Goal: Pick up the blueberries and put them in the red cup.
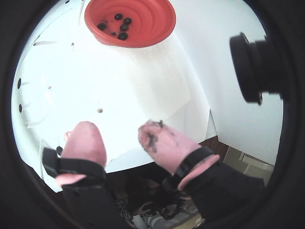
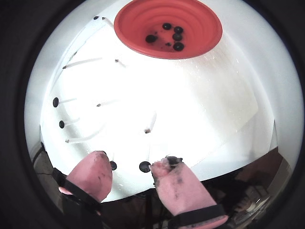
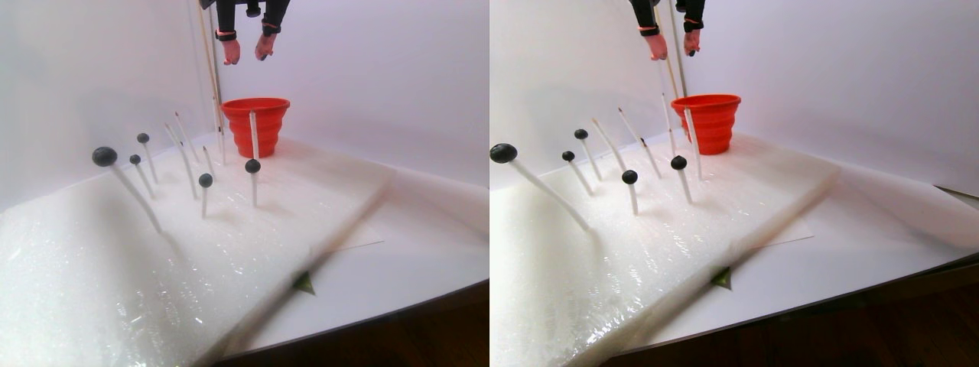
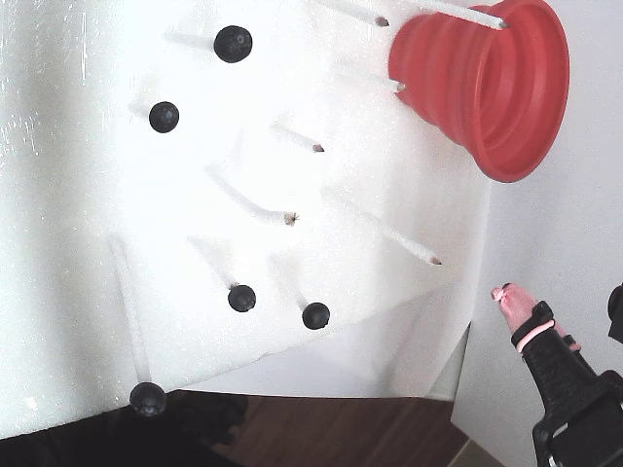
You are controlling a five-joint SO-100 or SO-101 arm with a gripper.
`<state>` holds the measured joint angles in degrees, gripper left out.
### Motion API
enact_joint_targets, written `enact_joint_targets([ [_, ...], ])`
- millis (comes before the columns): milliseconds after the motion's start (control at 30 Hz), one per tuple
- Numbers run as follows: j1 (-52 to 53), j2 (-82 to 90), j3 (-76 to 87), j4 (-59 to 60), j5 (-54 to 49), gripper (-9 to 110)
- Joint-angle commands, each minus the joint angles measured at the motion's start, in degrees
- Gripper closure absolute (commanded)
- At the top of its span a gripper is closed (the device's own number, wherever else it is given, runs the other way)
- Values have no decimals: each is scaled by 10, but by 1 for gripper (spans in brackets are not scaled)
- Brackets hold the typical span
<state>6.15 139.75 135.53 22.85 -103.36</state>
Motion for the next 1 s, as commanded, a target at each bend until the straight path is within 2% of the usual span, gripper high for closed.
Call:
enact_joint_targets([
  [0, 7, 69, -8, 14, -1, 85],
  [667, 11, 155, 54, 108, 1, 85],
  [967, 18, 176, 105, 112, -11, 85],
])
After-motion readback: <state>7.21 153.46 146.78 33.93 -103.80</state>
